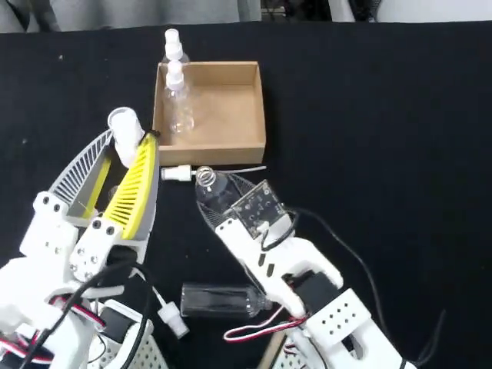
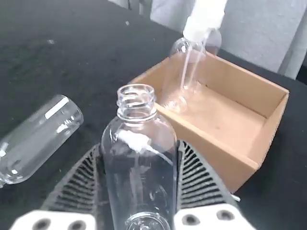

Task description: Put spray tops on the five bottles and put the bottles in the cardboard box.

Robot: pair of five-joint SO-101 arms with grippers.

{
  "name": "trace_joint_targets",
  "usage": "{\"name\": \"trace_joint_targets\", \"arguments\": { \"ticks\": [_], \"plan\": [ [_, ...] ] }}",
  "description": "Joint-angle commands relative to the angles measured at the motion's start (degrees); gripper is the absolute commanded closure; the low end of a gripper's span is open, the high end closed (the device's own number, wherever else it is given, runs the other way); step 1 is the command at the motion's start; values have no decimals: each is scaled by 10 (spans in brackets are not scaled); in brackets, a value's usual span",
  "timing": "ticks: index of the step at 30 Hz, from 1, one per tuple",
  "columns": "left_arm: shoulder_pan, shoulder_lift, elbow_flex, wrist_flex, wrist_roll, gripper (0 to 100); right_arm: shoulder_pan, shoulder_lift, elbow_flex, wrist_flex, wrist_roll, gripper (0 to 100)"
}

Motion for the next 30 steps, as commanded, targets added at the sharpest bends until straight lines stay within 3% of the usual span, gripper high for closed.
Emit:
{"name": "trace_joint_targets", "arguments": {
  "ticks": [1,13,21,30],
  "plan": [
    [-5,-33,36,-47,7,973,-21,-15,-5,-22,-1,987],
    [-9,-59,86,-52,36,973,-79,-15,0,-22,-6,986],
    [-139,-77,110,-52,141,971,-115,-15,2,-22,-6,986],
    [-155,-103,153,-53,153,971,-138,-15,1,-22,-6,986]
  ]
}}
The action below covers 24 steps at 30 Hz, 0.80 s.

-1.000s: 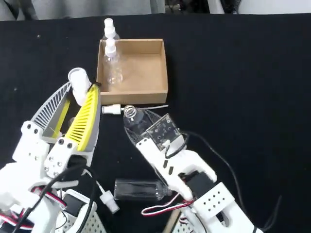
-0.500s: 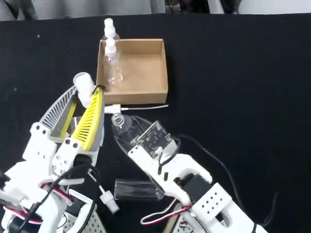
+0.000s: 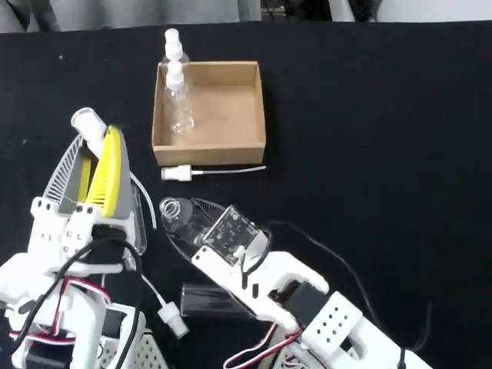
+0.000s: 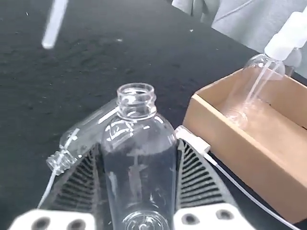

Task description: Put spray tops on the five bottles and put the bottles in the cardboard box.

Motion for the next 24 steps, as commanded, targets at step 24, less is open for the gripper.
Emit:
{"name": "trace_joint_targets", "arguments": {
  "ticks": [24],
  "plan": [
    [-7,-3,86,-62,1,971,-29,-15,-7,-21,-6,986]
  ]
}}
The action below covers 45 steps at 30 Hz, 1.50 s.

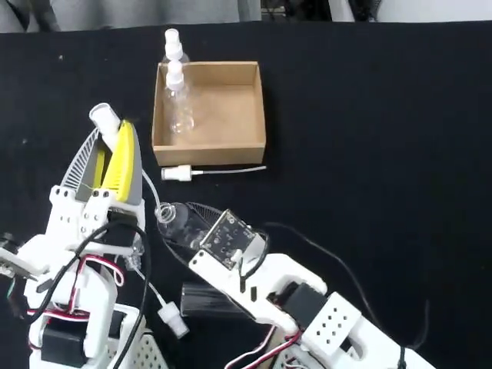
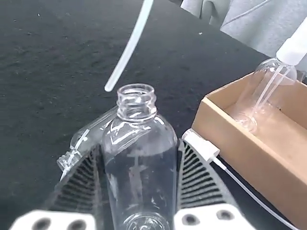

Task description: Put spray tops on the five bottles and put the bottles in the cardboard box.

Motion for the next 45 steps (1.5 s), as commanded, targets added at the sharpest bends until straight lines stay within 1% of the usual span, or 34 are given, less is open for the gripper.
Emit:
{"name": "trace_joint_targets", "arguments": {
  "ticks": [1,15,18,20,23,35,40,45],
  "plan": [
    [-7,-3,-4,-1,1,971,-8,-15,-7,-21,-6,986],
    [-8,-3,-1,-2,0,971,-9,-15,-7,-21,-6,986],
    [-9,-3,12,-23,0,971,-9,-15,-7,-21,-6,986],
    [-9,-3,35,-57,-3,971,-9,-15,-7,-21,-6,986],
    [-7,-3,54,-89,-21,971,-9,-15,-7,-21,-6,986],
    [-8,-3,58,-96,-24,971,-10,-15,-7,-20,-6,986],
    [-4,-2,86,-135,-24,971,-10,-15,-11,-20,-6,986],
    [-3,-2,93,-139,-24,971,-8,-15,-11,-35,-6,986]
  ]
}}
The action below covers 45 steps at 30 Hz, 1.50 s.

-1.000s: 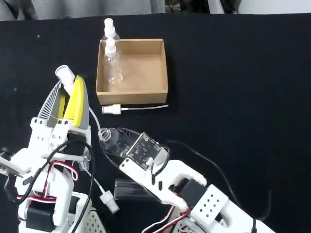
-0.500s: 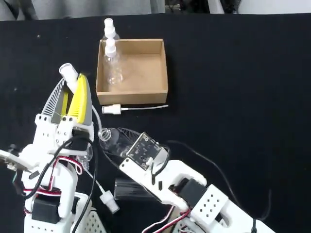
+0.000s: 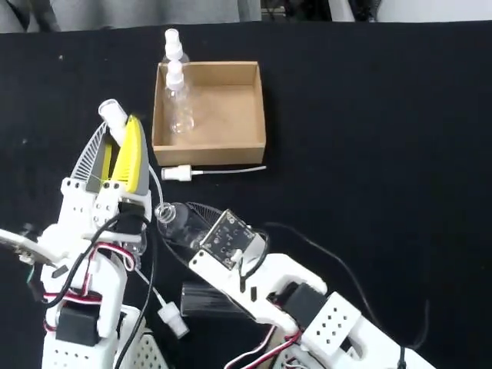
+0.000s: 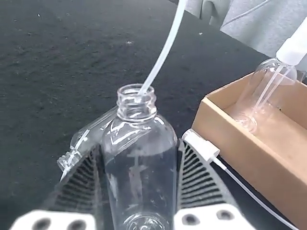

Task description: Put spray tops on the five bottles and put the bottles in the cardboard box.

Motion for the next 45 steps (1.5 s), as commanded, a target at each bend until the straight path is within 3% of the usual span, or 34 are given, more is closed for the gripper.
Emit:
{"name": "trace_joint_targets", "arguments": {
  "ticks": [1,7,14,19,34,45],
  "plan": [
    [2,-5,-9,-14,-6,971,-7,-15,-9,-43,-6,986],
    [26,-5,-7,-5,-7,971,-6,-15,-7,-56,-7,986],
    [90,-5,-13,26,-60,971,18,-15,-7,-59,-19,986],
    [95,-5,-12,26,-59,971,55,-15,-14,-68,-89,986],
    [95,-5,-9,26,-60,971,85,-15,-16,-76,-91,985],
    [95,-5,-7,43,-91,971,108,-15,21,-150,-90,985]
  ]
}}
